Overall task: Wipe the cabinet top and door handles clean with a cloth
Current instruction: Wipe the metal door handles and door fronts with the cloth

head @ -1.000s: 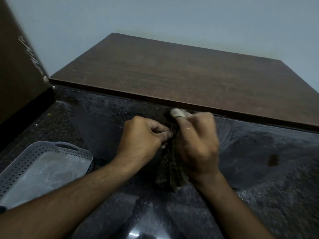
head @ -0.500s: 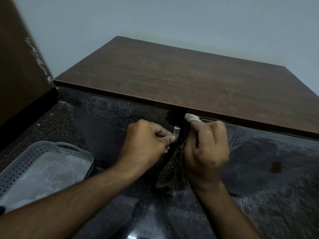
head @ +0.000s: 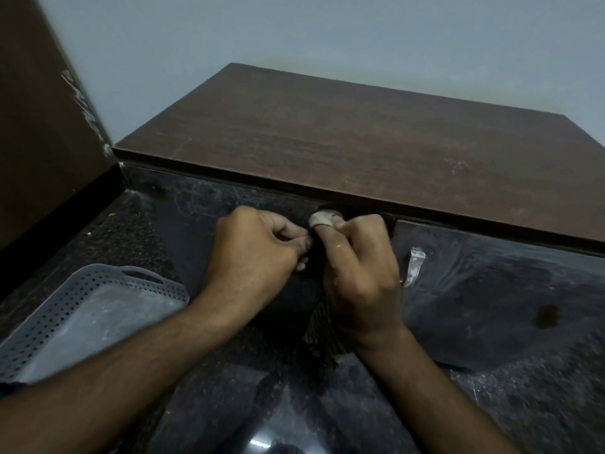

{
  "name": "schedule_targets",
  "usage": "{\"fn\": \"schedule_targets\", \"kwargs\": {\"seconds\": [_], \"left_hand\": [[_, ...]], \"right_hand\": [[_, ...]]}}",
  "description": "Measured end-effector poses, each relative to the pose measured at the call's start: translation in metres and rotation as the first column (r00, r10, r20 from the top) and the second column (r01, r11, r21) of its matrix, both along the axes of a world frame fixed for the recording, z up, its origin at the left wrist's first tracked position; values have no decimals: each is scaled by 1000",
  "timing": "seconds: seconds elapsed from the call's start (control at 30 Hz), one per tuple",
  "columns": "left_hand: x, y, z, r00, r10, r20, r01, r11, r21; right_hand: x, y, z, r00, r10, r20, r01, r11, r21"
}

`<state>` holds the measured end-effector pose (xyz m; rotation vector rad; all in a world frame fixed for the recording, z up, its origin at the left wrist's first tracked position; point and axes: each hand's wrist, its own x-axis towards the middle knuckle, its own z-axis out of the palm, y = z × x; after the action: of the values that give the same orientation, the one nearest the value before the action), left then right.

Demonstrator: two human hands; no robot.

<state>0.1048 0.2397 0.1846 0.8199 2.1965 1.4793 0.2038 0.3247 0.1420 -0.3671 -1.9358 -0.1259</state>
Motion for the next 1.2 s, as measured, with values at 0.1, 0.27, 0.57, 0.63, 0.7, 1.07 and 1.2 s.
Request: {"fn": "schedule_targets", "kwargs": {"seconds": [0.1, 0.27, 0.57, 0.63, 0.7, 1.07, 1.2], "left_hand": [[-4, -4, 1, 999, 33, -5, -33, 999, 14], [-8, -9, 2, 996, 69, -51, -68, 998, 10], [-4, -11, 2, 997, 32, -71, -32, 999, 13], [-4, -11, 2, 996, 26, -89, -23, 999, 29], [-3, -11, 2, 991, 26, -133, -21, 999, 37], [-4, -17, 2, 975, 16, -221, -10, 999, 31], [-11, -19, -2, 984, 37, -175, -30, 999, 46]], "right_hand": [[11, 2, -14, 987, -64, 150, 57, 997, 52], [10, 3, -10, 996, -62, 61, 61, 998, 18], [24, -1, -24, 993, -20, 116, 30, 996, -82], [34, -3, -23, 996, -53, -74, 33, 967, -253], [42, -11, -27, 982, -96, -162, 33, 935, -353], [-4, -20, -35, 990, -143, -19, 142, 987, -76], [4, 2, -59, 977, -208, 47, 201, 973, 115]]}}
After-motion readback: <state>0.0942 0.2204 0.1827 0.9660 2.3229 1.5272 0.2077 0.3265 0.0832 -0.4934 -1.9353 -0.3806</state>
